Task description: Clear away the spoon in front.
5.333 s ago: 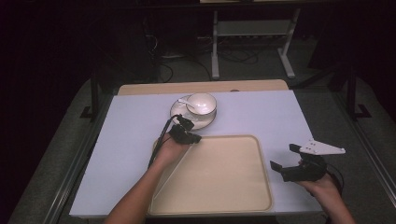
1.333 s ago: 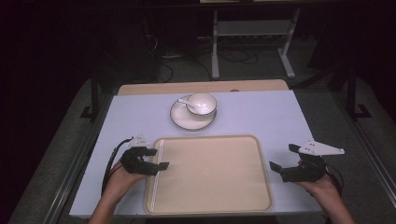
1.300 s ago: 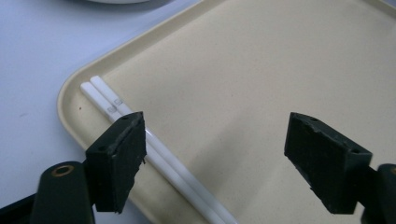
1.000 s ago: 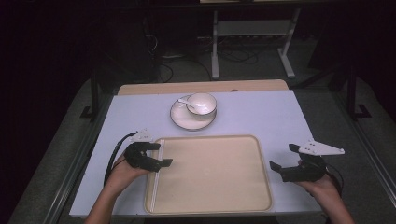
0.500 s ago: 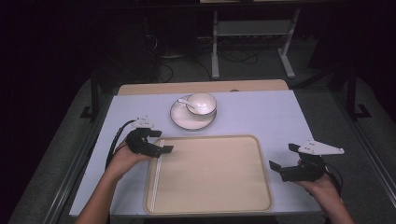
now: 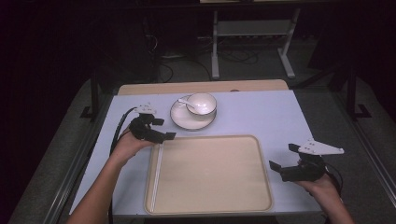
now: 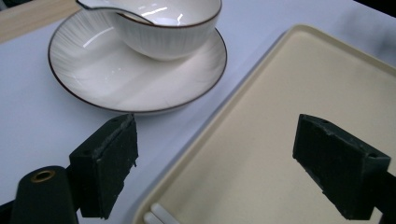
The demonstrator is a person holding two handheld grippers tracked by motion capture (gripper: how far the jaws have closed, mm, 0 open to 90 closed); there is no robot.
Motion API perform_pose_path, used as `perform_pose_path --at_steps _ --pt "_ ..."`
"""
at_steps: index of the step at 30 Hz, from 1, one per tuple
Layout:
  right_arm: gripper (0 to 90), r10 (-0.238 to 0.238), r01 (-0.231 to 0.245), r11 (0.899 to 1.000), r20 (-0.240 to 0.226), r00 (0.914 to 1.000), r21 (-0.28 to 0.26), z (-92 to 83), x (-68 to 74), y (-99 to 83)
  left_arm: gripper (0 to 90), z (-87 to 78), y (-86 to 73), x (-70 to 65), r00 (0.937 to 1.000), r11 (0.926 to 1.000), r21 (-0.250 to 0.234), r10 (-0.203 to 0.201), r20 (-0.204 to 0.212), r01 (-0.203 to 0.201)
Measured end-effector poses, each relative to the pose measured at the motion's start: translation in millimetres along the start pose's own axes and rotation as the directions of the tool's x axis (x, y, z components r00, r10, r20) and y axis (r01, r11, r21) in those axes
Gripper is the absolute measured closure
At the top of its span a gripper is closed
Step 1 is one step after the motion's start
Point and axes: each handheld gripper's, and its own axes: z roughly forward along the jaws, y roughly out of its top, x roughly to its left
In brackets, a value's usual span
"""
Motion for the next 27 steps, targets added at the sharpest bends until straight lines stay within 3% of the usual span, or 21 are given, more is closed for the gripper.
perform_pose_path --at_steps 15,20,27 --pt "0.0 0.002 -0.002 1.000 0.001 1.0000 -0.002 -0.8 -1.2 -0.4 14.3 10.2 38.2 26.2 0.9996 0.9996 -0.022 -0.015 -0.023 0.015" --pt "0.0 0.002 -0.002 1.000 0.000 1.0000 -0.002 -1.0 -1.1 -0.4 15.0 17.2 50.4 36.5 0.9992 0.9998 -0.010 -0.015 -0.038 0.014" --pt "0.0 0.003 -0.003 1.000 0.001 1.0000 -0.004 -1.1 -2.1 -0.8 21.4 28.5 64.7 51.7 0.9990 0.9996 -0.010 -0.025 -0.038 0.025"
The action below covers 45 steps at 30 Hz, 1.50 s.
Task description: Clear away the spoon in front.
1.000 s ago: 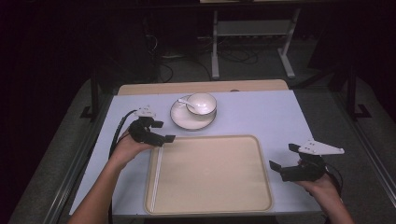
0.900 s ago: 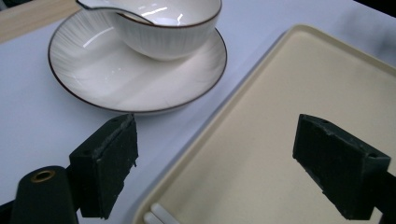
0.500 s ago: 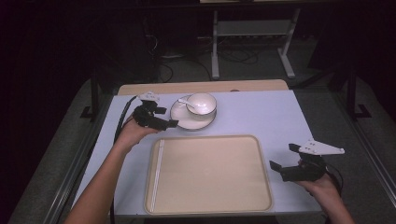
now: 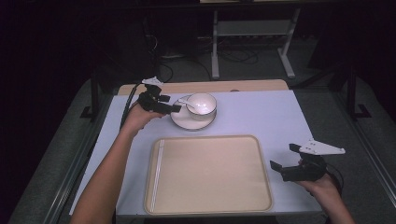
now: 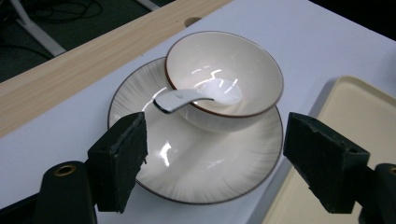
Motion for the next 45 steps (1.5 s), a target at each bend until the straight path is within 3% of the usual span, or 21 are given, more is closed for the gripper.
perform_pose_path --at_steps 6,23,29,35,45 --pt "0.0 0.002 -0.002 1.000 0.000 1.0000 -0.001 -0.7 -1.0 -0.2 25.1 12.9 8.3 12.3 0.9996 0.9997 0.009 -0.022 -0.017 0.022" --pt "0.0 0.005 -0.005 1.000 -0.003 1.0000 -0.005 -1.4 -1.5 -0.3 41.7 50.3 9.8 31.1 0.9959 0.9947 0.062 -0.084 0.032 0.082" --pt "0.0 0.005 -0.005 1.000 -0.003 1.0000 -0.006 -1.9 -2.1 -0.4 49.0 53.9 8.1 36.4 0.9892 0.9906 0.053 -0.129 0.069 0.126" --pt "0.0 0.003 -0.003 1.000 -0.003 1.0000 -0.006 -1.7 -2.0 -0.4 56.2 55.4 8.2 38.6 0.9852 0.9879 0.062 -0.147 0.087 0.142" --pt "0.0 0.004 -0.004 1.000 -0.004 1.0000 -0.006 -1.8 -1.9 -0.4 65.1 55.0 7.1 38.2 0.9826 0.9866 0.081 -0.150 0.110 0.141"
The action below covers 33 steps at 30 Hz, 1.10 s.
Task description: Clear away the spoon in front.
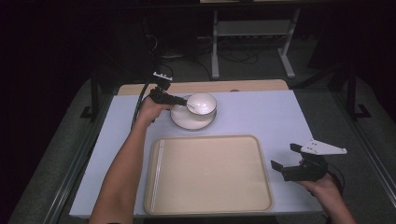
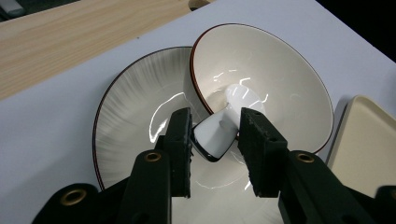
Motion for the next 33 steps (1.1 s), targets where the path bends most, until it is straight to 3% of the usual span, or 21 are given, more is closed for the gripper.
perform_pose_path --at_steps 10,14,17,25,33 --pt "0.0 0.002 -0.002 1.000 0.000 1.0000 0.000 -0.2 0.8 0.4 76.9 -6.2 -0.5 -4.4 0.9996 0.9998 -0.005 0.017 0.022 -0.017" --pt "0.0 0.001 -0.001 1.000 -0.001 1.0000 0.000 -0.1 0.8 0.4 79.9 -7.8 -2.5 -3.6 0.9986 0.9999 -0.008 0.011 0.052 -0.011" --pt "0.0 0.001 -0.001 1.000 -0.001 1.0000 0.000 -0.1 0.9 0.5 83.3 -12.1 -5.1 -1.6 0.9946 0.9995 -0.031 -0.004 0.104 0.007" --pt "0.0 0.000 0.000 1.000 0.000 1.0000 -0.001 0.0 1.5 0.7 85.3 -17.5 -3.3 -6.2 0.9940 0.9990 -0.045 -0.002 0.110 0.007" --pt "0.0 0.003 -0.003 1.000 -0.001 1.0000 -0.004 -0.5 0.9 0.7 85.4 -28.8 1.7 -17.0 0.9923 0.9954 -0.096 0.010 0.123 0.002"
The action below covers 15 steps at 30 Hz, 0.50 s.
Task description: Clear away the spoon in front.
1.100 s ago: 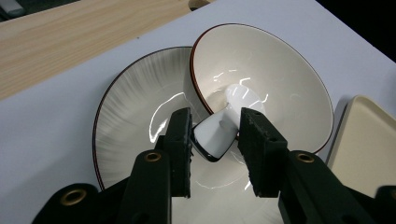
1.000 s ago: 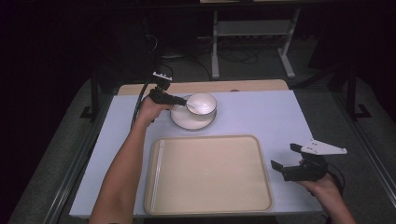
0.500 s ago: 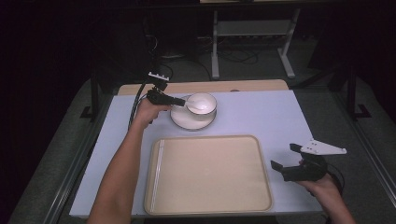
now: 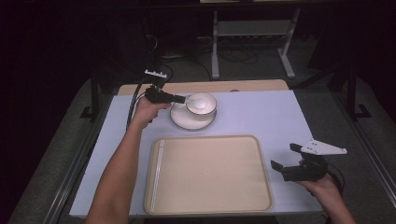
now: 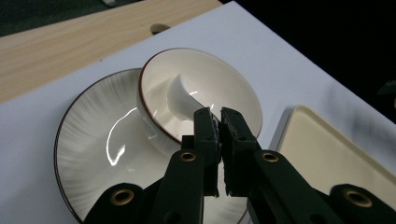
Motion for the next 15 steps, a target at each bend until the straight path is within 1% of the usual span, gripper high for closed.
perform_pose_path --at_steps 6,9,12,15 --pt "0.0 -0.002 0.002 1.000 0.000 1.0000 0.000 0.1 0.2 0.1 85.4 -13.0 3.2 -15.1 0.9998 0.9996 -0.021 0.017 0.010 -0.017" --pt "0.0 -0.004 0.004 1.000 0.000 1.0000 0.000 0.4 0.3 0.1 85.4 -20.5 2.2 -23.2 0.9997 0.9992 -0.031 0.025 0.010 -0.024" --pt "0.0 -0.004 0.004 1.000 0.001 1.0000 0.001 0.7 0.8 0.3 85.4 -29.1 -0.7 -30.9 0.9997 0.9987 -0.046 0.023 0.011 -0.022" --pt "0.0 -0.005 0.005 1.000 0.001 1.0000 0.002 0.7 1.1 0.3 85.4 -38.4 -5.4 -38.9 0.9997 0.9967 -0.080 0.017 0.018 -0.016"
